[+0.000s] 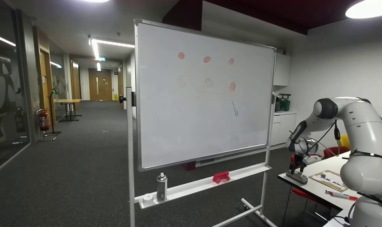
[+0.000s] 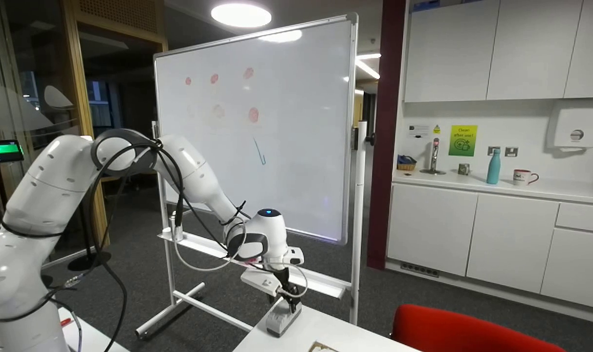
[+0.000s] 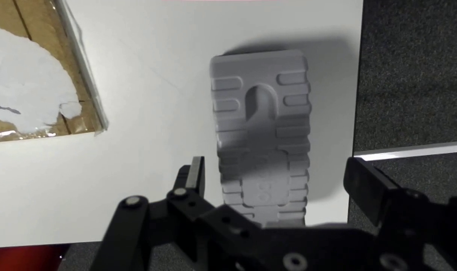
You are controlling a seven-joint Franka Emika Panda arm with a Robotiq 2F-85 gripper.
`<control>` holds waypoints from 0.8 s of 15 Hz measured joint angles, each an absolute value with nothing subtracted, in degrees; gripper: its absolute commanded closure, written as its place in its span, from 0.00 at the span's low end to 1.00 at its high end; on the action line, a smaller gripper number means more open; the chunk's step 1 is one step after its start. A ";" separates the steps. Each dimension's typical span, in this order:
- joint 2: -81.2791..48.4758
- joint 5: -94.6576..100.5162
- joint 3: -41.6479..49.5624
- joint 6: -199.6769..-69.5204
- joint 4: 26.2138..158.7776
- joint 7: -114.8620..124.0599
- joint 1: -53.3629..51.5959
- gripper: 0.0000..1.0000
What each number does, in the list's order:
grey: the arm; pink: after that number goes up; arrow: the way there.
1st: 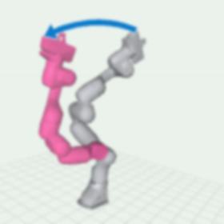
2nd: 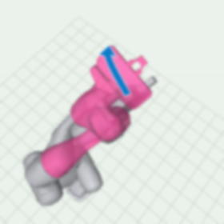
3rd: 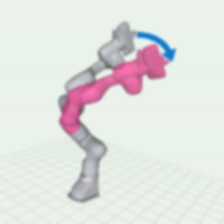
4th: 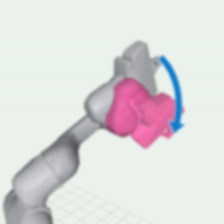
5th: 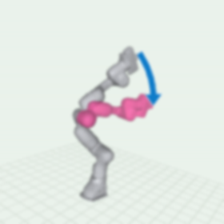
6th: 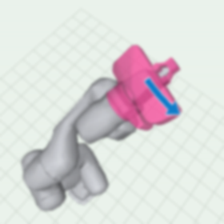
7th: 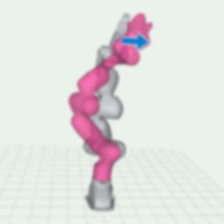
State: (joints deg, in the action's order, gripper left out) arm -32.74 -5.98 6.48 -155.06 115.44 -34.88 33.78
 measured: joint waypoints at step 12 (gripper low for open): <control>-37.09 2.03 8.84 -151.53 110.75 -32.13 32.57 0.00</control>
State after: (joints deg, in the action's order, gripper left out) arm -37.09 2.03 8.84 -151.53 110.75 -32.13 32.57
